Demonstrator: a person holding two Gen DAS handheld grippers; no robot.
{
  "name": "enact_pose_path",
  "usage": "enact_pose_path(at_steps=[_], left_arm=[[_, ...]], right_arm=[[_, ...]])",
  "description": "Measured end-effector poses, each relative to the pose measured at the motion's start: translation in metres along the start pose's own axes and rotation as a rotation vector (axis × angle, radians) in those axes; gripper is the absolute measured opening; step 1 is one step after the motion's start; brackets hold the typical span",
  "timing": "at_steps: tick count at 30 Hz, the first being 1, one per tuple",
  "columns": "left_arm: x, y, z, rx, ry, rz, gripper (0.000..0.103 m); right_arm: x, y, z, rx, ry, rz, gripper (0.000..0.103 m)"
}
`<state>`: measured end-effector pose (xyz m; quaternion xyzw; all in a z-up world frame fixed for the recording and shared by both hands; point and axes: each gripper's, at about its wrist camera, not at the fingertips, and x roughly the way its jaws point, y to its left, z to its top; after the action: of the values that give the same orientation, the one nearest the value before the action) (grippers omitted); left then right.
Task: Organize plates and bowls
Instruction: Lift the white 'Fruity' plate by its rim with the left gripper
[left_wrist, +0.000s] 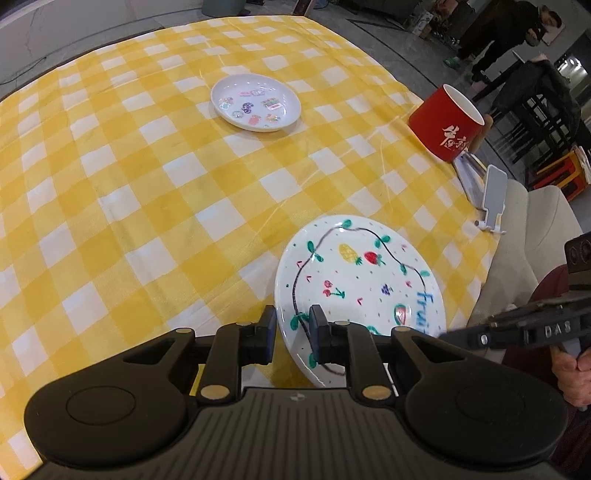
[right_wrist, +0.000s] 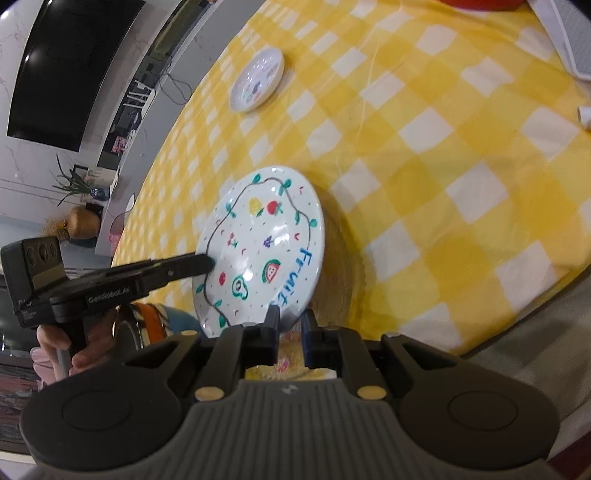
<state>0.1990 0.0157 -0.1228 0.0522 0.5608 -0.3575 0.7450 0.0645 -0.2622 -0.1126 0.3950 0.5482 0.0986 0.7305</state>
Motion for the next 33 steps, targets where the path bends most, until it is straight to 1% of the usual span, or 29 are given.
enact_pose_path(at_steps=[4,6,12,16,21,27,28,29,33], left_arm=[[0.007,-0.002,-0.001,0.0,0.027,0.002,0.02],[0.009,-0.004,0.0,0.006,0.033,0.01,0.021],[0.013,-0.005,0.0,0.001,0.048,0.016,0.022],[0.015,-0.013,-0.002,0.038,0.058,0.033,0.024],[0.017,-0.014,-0.001,0.036,0.062,0.036,0.025],[0.018,-0.017,-0.001,0.047,0.068,0.051,0.026],[0.018,-0.018,-0.001,0.051,0.067,0.052,0.028],[0.019,-0.019,-0.001,0.054,0.07,0.054,0.028],[0.019,-0.019,0.0,0.055,0.072,0.058,0.029]], right_arm=[[0.005,-0.001,-0.01,0.005,0.044,0.012,0.01],[0.006,-0.005,-0.013,0.03,0.06,0.034,0.01],[0.006,-0.007,-0.013,0.043,0.071,0.048,0.01],[0.007,-0.011,-0.011,0.08,0.095,0.068,0.01],[0.009,-0.018,-0.009,0.137,0.117,0.094,0.01],[0.01,-0.011,-0.012,0.088,0.113,0.07,0.011],[0.011,-0.012,-0.013,0.086,0.114,0.059,0.012],[0.011,-0.013,-0.013,0.087,0.112,0.055,0.012],[0.012,-0.012,-0.011,0.082,0.112,0.062,0.012]])
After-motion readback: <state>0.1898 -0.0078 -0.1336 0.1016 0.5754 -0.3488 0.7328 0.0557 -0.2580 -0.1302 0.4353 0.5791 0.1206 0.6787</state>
